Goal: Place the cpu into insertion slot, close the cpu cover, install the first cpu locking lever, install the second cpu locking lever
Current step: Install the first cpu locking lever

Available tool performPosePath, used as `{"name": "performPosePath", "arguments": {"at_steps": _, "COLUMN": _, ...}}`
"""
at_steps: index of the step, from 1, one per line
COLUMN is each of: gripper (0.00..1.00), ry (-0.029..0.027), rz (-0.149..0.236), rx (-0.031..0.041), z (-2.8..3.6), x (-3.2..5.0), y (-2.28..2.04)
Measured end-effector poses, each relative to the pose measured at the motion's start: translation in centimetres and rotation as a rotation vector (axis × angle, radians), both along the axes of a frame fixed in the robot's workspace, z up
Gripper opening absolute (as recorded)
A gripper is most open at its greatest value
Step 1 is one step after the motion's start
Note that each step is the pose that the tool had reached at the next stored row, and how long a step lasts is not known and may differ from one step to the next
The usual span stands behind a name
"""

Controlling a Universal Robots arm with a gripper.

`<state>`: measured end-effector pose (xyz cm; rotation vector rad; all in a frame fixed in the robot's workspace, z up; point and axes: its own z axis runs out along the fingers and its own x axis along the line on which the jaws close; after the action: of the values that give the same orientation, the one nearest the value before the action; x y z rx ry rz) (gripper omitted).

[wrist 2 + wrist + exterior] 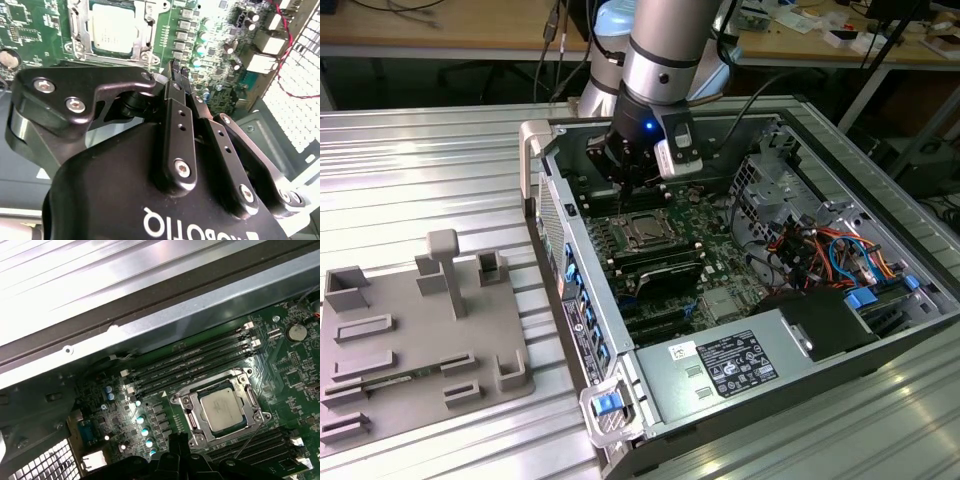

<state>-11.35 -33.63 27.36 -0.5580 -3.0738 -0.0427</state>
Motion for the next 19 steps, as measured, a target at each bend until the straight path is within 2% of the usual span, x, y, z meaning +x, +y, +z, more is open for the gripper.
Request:
{"name": "performPosePath", "arguments": {"at_steps": 6, "gripper": 0.11, "ry": 0.0001, "rz": 0.044, "rx": -0.0002, "z": -0.06, "x": -0.02, "y": 0.29}}
{"name": "performPosePath", "arguments": {"at_steps": 10, "gripper": 0.11, "ry": 0.0000, "rz": 0.053, "rx": 0.0002, "z": -0.21, "x": -0.01, "y": 1.07}}
{"name": "performPosePath", "arguments": {"at_steps": 13, "gripper": 0.11, "ry": 0.0000, "rz": 0.065, "rx": 0.0004, "z": -0.31, "x": -0.02, "y": 1.34}}
{"name": "performPosePath", "arguments": {"at_steps": 19, "gripper": 0.11, "ry": 0.0000, "rz": 0.135, "rx": 0.0031, "z": -0.52, "x": -0.03, "y": 1.59}}
